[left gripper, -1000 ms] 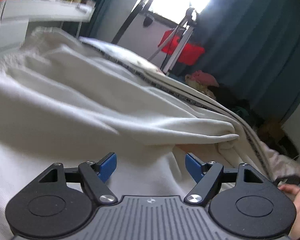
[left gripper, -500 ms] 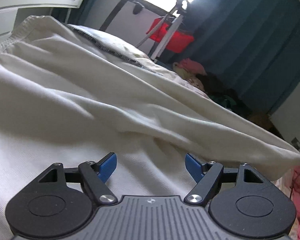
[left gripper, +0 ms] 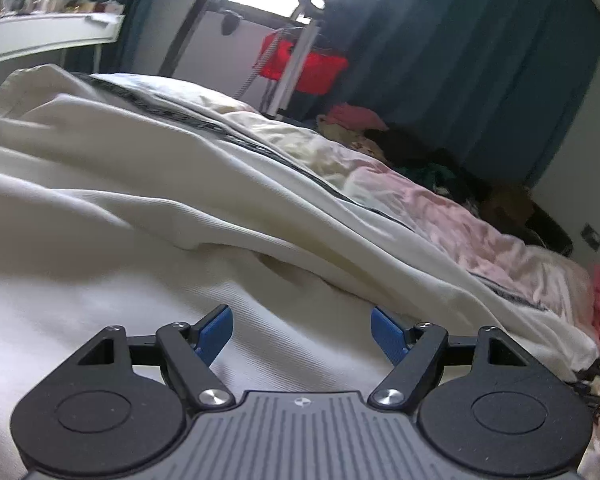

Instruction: Fold clothes

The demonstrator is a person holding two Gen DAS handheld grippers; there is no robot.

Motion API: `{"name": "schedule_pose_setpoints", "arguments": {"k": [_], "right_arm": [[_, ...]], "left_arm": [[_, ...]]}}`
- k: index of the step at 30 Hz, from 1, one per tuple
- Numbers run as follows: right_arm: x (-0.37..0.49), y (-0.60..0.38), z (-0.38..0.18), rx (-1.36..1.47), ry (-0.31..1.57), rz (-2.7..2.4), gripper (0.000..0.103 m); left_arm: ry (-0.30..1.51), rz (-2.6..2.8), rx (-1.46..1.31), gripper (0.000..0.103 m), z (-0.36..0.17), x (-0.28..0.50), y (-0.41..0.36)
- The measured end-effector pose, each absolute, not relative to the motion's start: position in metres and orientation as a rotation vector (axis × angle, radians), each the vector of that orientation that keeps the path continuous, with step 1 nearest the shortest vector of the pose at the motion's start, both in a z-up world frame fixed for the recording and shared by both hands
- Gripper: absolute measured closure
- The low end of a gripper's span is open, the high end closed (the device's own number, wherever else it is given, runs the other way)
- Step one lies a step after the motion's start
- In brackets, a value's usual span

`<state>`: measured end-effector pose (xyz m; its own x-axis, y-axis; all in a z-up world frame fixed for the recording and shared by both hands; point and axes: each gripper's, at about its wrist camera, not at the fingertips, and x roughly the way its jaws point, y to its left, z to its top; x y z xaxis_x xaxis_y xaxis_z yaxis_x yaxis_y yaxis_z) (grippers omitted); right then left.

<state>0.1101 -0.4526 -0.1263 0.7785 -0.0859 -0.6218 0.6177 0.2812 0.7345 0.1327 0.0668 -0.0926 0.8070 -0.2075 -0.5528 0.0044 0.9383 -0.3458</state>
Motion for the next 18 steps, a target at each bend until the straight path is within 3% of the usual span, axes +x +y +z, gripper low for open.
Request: {"name": "schedule_pose_setpoints", "arguments": {"k": [1,2,4,5,15,18], "right_arm": [[0.105,-0.451,-0.123,1.173,0.547,-0.519,0.075],[0.100,-0.449,-0.119,1.143,0.572,-0.543,0.053],[0.095,-0.448,-0.103,1.085,0.577,-0.563,0.027],[0.089,-0.444,-0.095,1.055,0.567,-0.555,0.024],[0.058,-0.392,-0.056,0.846,0.509,-0.383,0.023],[0.075,-0.387,-0.054,0.810,0.529,-0.302,0.023]], "left_arm": [[0.624,-0.131,-0.325,0.025,-0.093,0.131,0.062],[0.620,-0.147,-0.305,0.025,-0.093,0.127,0.058],[0.608,-0.179,-0.250,0.025,-0.091,0.120,0.047],[0.605,-0.194,-0.225,0.025,-0.091,0.118,0.042],[0.565,-0.390,0.001,0.024,-0.070,0.137,-0.005],[0.551,-0.473,0.084,0.019,-0.063,0.163,-0.018]]}}
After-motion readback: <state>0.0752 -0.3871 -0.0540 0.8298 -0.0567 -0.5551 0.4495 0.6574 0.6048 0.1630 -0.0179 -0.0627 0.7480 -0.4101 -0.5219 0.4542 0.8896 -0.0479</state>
